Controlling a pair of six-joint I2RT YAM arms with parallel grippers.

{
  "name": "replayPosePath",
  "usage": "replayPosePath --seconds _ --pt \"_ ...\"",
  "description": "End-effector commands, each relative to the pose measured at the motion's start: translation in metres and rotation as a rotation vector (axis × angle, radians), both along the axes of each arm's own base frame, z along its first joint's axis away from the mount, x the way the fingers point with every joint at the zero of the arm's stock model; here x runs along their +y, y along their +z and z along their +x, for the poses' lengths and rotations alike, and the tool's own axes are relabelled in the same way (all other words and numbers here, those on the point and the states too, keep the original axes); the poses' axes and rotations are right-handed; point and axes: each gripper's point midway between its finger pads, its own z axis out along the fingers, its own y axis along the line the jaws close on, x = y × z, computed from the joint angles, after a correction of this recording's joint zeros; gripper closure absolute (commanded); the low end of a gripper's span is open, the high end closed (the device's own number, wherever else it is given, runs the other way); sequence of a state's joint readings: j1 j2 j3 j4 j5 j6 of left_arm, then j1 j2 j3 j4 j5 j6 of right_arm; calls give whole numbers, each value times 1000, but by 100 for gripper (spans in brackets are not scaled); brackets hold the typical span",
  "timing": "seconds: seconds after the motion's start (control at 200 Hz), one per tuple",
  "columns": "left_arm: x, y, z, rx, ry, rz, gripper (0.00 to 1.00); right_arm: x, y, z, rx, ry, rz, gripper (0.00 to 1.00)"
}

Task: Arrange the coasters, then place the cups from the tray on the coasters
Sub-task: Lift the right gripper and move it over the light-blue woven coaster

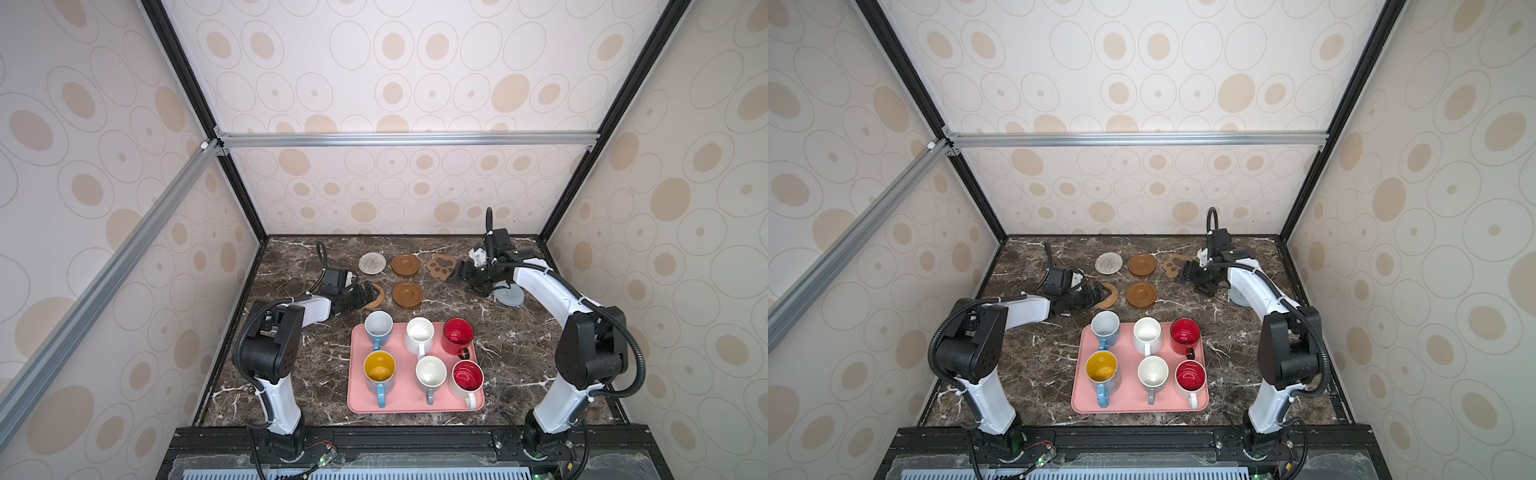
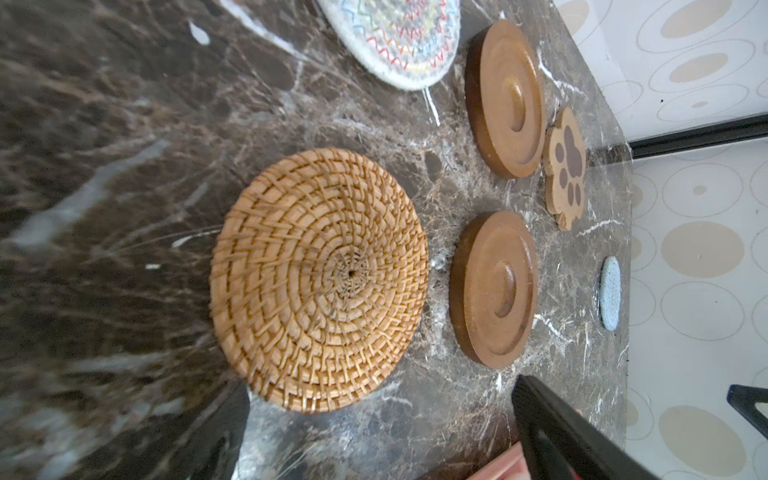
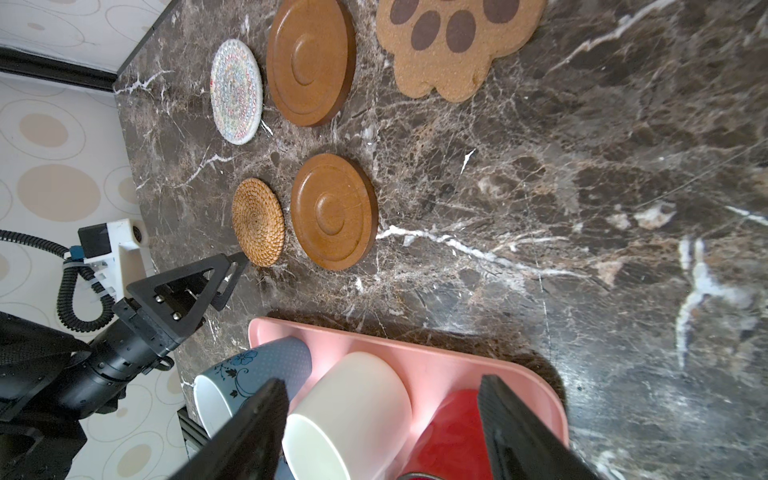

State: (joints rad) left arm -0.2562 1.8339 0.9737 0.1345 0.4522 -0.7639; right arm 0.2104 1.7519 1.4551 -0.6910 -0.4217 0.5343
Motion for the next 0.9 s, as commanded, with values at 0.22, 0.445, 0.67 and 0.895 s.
replayPosePath --seconds 0.22,0.445,0.67,0.895 --pt "-8 1 4 -8 -35 3 0 -8 8 -3 -19 -25 1 24" --pt "-1 24 1 -62 -16 26 0 -24 12 2 -30 -59 -21 24" --pt "10 51 -13 -97 12 48 0 -49 11 6 -42 -79 -93 24" --pt "26 91 -27 -180 77 68 0 -77 -9 10 7 -87 -165 23"
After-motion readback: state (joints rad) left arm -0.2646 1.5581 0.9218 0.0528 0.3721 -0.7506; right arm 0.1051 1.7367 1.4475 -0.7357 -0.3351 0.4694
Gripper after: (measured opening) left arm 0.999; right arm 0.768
